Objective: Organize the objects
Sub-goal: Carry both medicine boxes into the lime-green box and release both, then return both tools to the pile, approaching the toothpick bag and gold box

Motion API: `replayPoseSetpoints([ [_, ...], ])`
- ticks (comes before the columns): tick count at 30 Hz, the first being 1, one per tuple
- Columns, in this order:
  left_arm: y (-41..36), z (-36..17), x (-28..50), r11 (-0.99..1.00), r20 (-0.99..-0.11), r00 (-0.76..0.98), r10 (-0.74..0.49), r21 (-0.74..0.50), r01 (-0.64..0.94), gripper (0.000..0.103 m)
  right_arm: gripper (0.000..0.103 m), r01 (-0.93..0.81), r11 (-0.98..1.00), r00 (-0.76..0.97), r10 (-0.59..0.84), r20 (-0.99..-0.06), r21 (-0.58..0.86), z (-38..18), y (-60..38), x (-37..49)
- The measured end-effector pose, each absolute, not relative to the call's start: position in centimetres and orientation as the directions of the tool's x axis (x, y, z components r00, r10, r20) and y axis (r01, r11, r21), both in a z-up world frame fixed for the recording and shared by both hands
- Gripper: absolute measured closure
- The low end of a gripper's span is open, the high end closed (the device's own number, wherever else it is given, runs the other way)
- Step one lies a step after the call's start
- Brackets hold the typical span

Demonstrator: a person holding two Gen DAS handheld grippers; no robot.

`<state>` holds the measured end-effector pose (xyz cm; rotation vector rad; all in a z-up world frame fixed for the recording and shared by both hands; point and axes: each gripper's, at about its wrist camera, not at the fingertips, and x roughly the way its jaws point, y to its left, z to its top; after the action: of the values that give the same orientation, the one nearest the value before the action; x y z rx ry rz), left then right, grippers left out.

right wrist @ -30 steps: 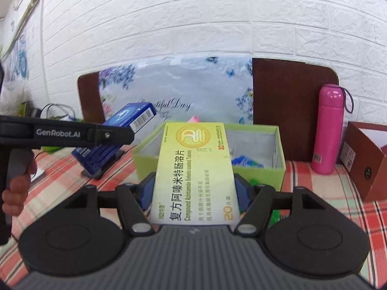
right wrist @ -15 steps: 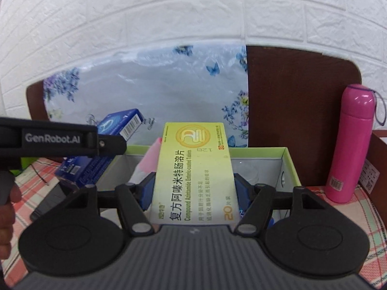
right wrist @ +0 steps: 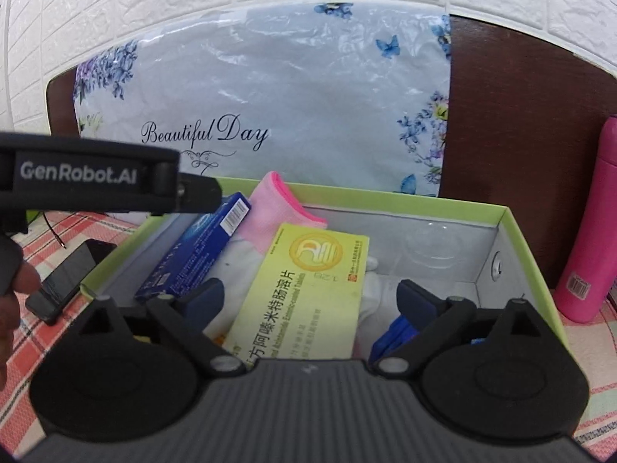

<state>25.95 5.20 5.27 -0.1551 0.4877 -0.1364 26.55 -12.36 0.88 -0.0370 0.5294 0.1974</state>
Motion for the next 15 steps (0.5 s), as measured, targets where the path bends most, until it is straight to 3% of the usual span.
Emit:
replayPoseSetpoints([
  [8, 4.8, 8.0, 20.3, 0.984, -0.443, 0.883, -0.154, -0.152, 0.096, 0.017, 0.0, -0.161, 0.987, 0.899, 0.139, -0.415, -0.018, 4.5, -14.5, 20.0],
  [15, 3.1, 7.6, 13.8, 0.978, -0.452, 0.869, -0.201, -0.144, 0.151, 0.015, 0.0, -0.141, 0.99, 0.91, 0.137, -0.392, 0.017, 4.7, -16.8, 12.5],
])
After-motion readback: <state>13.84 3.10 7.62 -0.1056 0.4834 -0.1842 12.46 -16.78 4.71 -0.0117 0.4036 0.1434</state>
